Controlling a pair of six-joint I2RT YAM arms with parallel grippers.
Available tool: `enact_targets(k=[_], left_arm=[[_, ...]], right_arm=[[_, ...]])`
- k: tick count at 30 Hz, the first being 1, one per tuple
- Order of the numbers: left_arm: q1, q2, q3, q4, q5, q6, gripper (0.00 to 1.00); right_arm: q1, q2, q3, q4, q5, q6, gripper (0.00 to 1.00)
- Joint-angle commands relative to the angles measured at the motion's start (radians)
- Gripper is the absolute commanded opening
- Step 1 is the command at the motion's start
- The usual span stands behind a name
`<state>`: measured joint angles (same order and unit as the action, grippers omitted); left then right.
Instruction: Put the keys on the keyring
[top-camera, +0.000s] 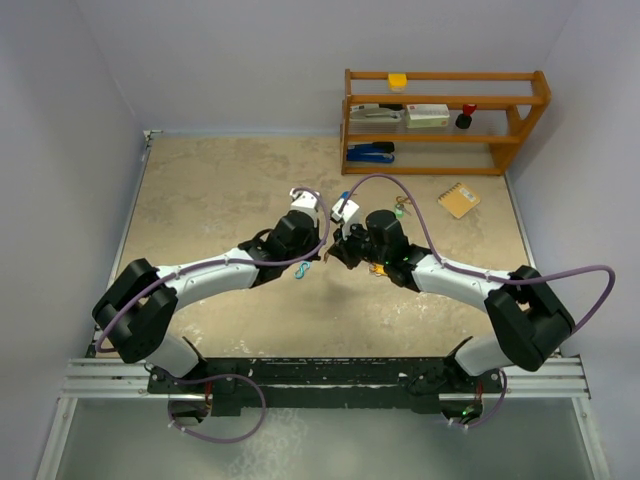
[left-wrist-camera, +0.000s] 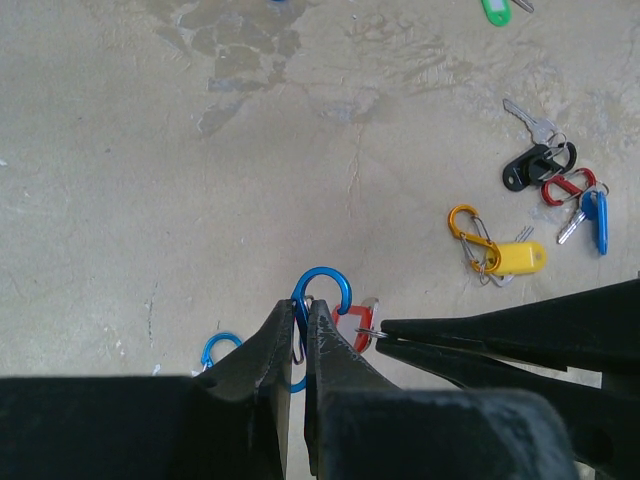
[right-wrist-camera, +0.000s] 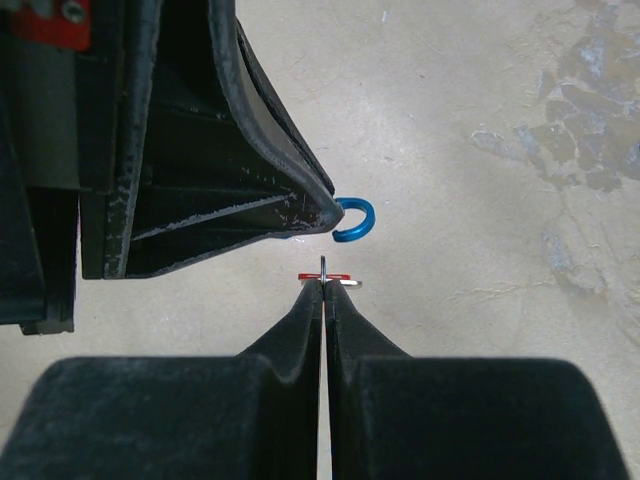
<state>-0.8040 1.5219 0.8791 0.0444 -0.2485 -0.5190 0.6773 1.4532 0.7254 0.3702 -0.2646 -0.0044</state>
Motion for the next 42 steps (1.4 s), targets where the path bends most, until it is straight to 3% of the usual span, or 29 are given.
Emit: enact_targets(k=[1,42], left_arm=[[-0.012,-0.003,0.041,0.054,0.019,0.024,0.0],[-0.027,-0.025,0.032,0.037,0.063,0.054,0.0]], right_arm=[[0.007,-0.006,0.038,0.045,-0.012,-0.014,0.0],[0.007,0.025,0.038,0.057,0.05,-0.02,0.0]])
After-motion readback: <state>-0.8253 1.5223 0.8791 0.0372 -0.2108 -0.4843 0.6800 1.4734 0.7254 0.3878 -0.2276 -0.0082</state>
